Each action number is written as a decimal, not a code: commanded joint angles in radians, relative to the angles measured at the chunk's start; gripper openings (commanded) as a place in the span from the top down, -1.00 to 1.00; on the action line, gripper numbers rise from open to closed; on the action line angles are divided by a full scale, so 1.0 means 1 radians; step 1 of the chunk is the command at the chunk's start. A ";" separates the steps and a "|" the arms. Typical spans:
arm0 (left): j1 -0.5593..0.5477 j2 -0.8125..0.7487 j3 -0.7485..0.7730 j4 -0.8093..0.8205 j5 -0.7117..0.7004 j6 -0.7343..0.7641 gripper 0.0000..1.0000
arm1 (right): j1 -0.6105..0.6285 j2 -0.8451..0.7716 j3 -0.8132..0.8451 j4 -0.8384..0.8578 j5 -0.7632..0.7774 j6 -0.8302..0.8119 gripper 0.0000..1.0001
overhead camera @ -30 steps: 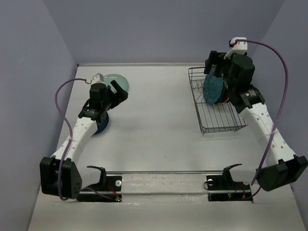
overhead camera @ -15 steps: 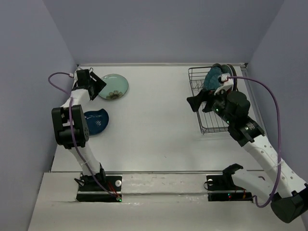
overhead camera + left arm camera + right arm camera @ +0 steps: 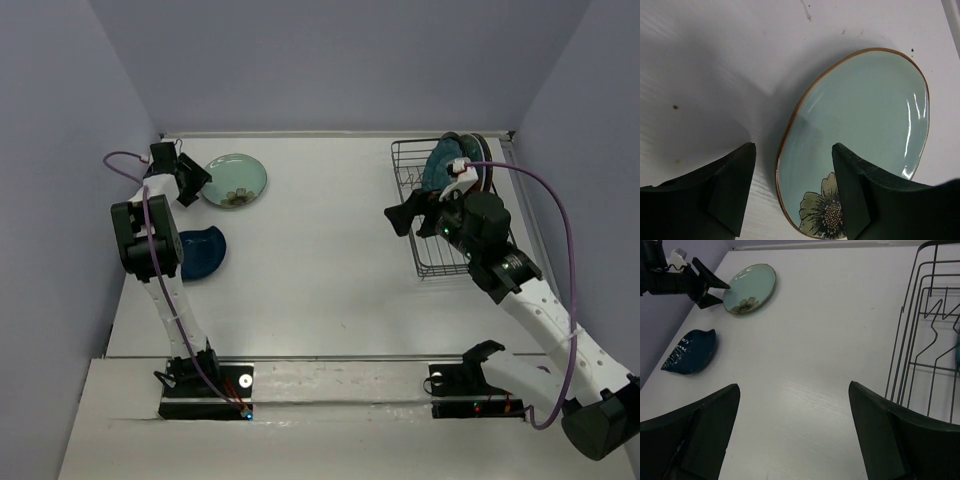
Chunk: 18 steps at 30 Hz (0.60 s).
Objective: Load the plates into the dish rack
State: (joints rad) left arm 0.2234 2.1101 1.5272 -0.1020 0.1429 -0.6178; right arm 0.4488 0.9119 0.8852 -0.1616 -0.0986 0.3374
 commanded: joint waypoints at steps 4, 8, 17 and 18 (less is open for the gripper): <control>-0.004 0.079 0.060 0.022 0.125 -0.026 -0.33 | 0.014 0.005 0.000 0.091 -0.030 0.037 -0.89; -0.001 0.096 0.033 0.076 0.155 -0.051 -0.09 | 0.014 0.005 -0.005 0.099 -0.052 0.064 -0.89; 0.011 0.051 -0.200 0.451 0.300 -0.235 0.89 | 0.014 0.008 0.004 0.097 -0.065 0.106 -0.87; 0.011 0.038 -0.216 0.473 0.300 -0.244 0.89 | 0.014 0.012 0.004 0.099 -0.084 0.107 -0.87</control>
State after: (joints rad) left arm 0.2325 2.1941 1.4120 0.2619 0.4023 -0.7834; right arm 0.4534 0.9291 0.8833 -0.1230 -0.1429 0.4198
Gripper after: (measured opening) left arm 0.098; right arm 0.936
